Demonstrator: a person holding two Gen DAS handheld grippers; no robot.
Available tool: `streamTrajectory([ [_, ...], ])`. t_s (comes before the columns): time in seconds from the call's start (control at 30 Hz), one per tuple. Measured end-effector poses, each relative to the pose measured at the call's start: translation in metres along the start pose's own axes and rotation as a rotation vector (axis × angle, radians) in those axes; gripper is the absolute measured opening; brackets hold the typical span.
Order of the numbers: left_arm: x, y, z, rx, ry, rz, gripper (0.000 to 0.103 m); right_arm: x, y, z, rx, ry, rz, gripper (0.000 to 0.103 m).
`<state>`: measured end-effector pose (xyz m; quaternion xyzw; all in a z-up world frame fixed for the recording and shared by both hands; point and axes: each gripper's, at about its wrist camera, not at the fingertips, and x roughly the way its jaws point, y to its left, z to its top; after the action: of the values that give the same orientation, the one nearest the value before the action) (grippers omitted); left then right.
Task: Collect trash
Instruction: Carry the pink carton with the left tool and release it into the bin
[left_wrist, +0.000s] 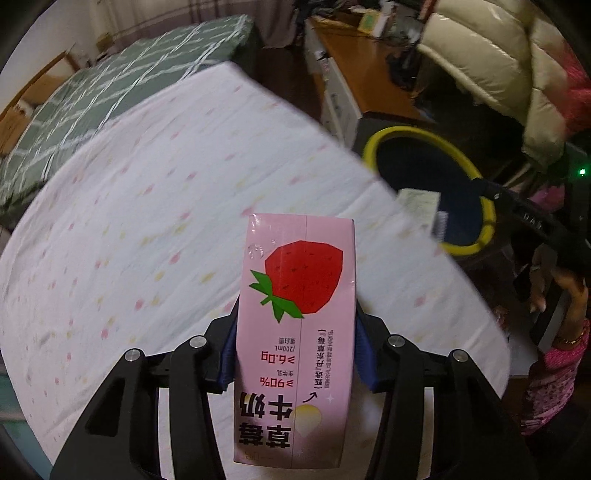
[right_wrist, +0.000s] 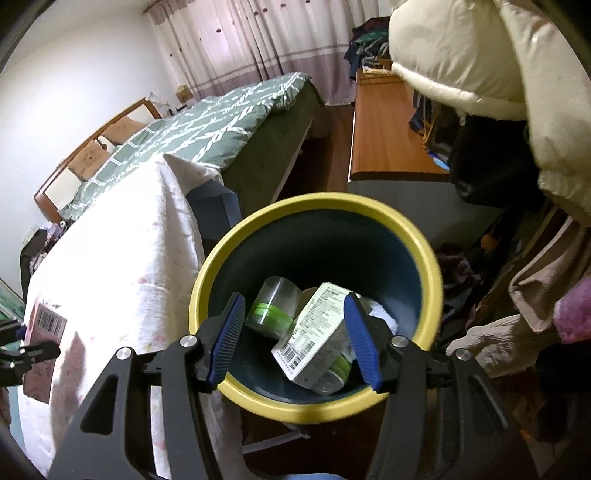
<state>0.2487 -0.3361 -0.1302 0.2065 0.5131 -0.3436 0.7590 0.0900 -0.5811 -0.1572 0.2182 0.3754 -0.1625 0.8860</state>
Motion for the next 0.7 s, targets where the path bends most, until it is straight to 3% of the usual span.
streamTrajectory([
  [0.27,0.005,-0.059,0.054,0.102,-0.034,-0.031,0.050,-0.029,-0.028,-0.006,0.020,-0.048,-0.022,0.053],
  [0.7,0.090,-0.156,0.147,0.164,-0.029,-0.107,0.051,-0.056,-0.071,-0.013,0.073,-0.078,-0.099,0.053],
])
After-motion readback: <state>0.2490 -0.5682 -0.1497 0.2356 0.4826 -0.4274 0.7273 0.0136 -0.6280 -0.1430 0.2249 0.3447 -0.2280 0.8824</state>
